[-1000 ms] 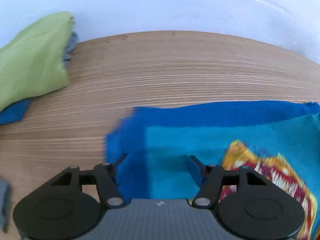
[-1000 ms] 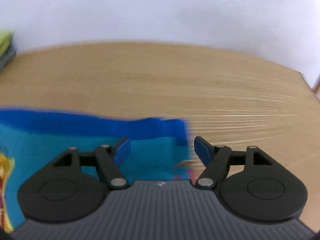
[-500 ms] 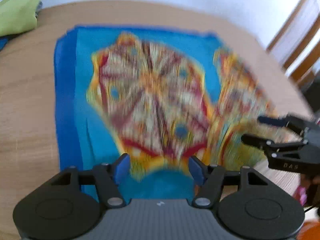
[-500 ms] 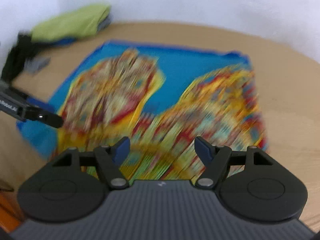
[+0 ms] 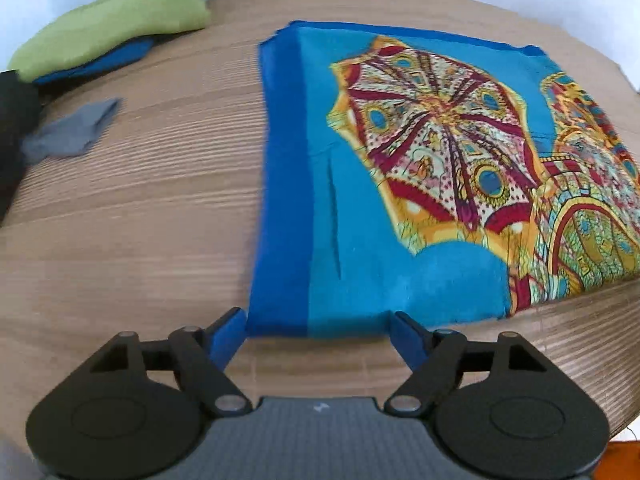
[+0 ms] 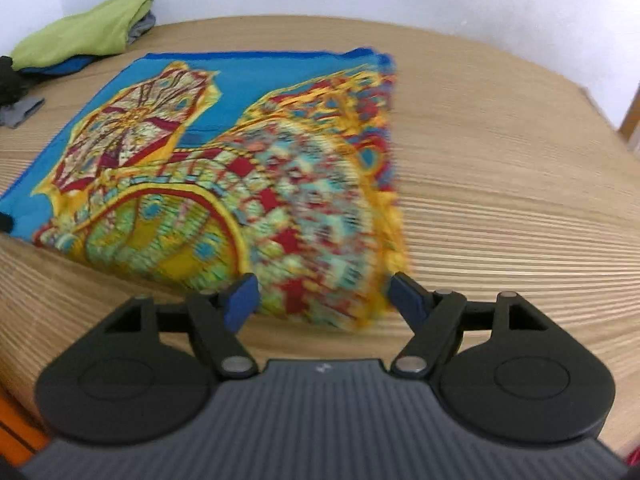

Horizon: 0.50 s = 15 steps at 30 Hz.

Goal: Fold clothes
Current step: 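Pull both open grippers back from the folded scarf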

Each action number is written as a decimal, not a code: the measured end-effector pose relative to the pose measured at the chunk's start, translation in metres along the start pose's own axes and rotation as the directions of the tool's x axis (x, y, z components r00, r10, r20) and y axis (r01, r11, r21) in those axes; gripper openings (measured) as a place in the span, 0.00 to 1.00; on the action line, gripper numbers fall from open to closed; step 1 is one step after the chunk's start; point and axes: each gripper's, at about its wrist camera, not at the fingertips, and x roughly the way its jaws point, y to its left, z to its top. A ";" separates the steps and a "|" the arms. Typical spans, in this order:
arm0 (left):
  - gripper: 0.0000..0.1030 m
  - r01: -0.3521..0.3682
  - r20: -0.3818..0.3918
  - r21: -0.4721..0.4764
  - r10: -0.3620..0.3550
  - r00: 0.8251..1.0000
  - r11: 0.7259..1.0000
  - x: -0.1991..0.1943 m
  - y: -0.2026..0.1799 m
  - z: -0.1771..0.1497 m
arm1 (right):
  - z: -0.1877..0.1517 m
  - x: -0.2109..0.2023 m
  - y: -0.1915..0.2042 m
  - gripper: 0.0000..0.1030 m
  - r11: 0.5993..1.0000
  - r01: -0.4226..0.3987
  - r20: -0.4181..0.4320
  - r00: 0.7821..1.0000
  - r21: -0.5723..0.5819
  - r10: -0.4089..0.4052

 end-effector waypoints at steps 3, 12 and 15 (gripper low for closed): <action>0.79 -0.053 -0.001 -0.032 0.053 0.999 0.998 -0.017 -0.004 -0.010 | -0.010 -0.015 -0.010 0.73 1.000 0.008 0.019 1.000 -0.014 -0.007; 0.79 -0.057 0.009 -0.056 0.058 0.998 0.997 -0.047 -0.021 -0.038 | -0.031 -0.029 -0.015 0.73 0.999 -0.028 0.016 0.999 -0.017 0.028; 0.79 -0.059 0.018 -0.048 0.060 0.998 0.997 -0.046 -0.015 -0.039 | -0.034 -0.032 -0.010 0.73 0.999 -0.017 0.031 0.999 -0.041 0.018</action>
